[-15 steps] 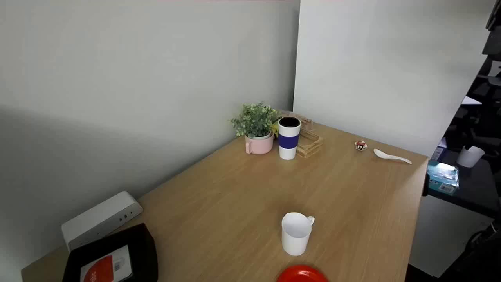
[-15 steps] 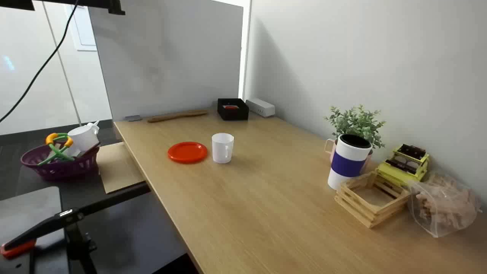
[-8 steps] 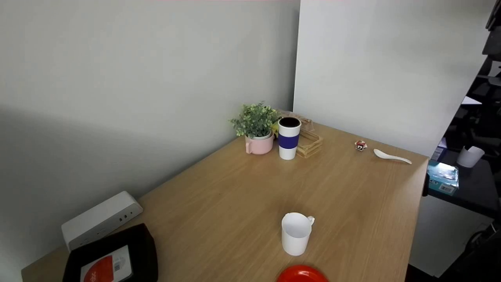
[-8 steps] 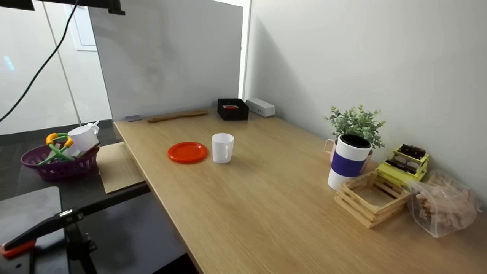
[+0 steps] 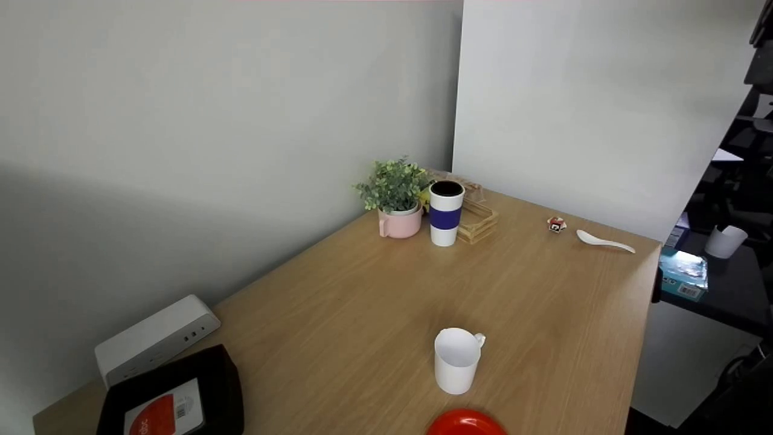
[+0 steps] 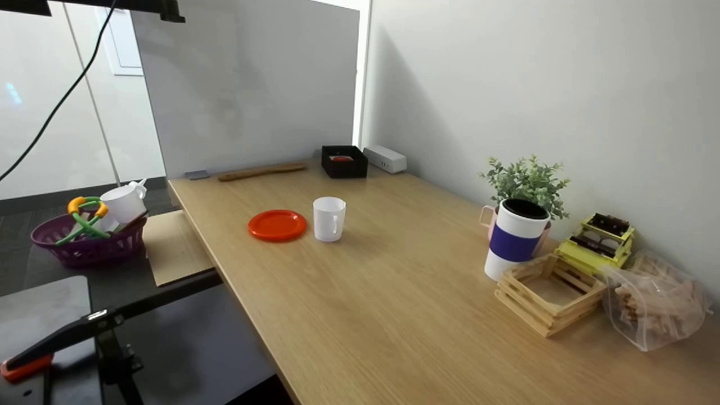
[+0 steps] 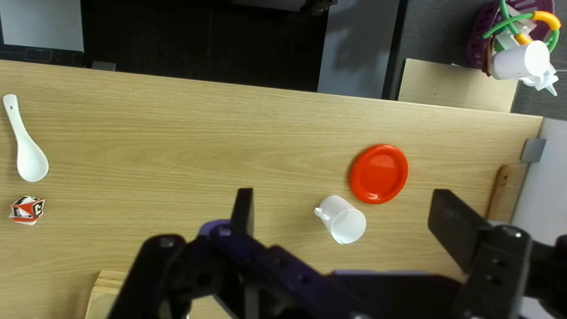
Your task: Put the mug onto the side plate.
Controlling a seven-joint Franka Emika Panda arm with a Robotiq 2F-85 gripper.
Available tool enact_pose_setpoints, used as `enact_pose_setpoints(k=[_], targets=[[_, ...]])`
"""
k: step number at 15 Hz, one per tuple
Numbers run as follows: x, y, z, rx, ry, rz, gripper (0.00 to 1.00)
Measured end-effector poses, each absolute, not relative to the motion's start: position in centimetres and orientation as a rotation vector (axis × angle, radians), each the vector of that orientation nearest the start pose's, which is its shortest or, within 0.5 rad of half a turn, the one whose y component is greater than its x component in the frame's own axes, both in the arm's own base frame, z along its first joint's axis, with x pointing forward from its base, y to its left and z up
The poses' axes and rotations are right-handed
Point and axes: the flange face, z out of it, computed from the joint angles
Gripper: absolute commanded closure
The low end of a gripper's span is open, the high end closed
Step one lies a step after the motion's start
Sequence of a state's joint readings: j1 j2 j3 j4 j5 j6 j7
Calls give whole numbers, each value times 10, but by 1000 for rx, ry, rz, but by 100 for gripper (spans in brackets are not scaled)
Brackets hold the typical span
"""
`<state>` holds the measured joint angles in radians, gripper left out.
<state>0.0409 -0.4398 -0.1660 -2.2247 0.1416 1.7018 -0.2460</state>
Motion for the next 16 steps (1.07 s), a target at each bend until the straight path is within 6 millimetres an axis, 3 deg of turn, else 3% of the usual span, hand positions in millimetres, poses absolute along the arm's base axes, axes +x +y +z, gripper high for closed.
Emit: enact_pose_setpoints(k=[11, 16], targets=[[414, -40, 533, -2920, -168, 98, 0], [439, -22, 524, -2930, -230, 169, 0]])
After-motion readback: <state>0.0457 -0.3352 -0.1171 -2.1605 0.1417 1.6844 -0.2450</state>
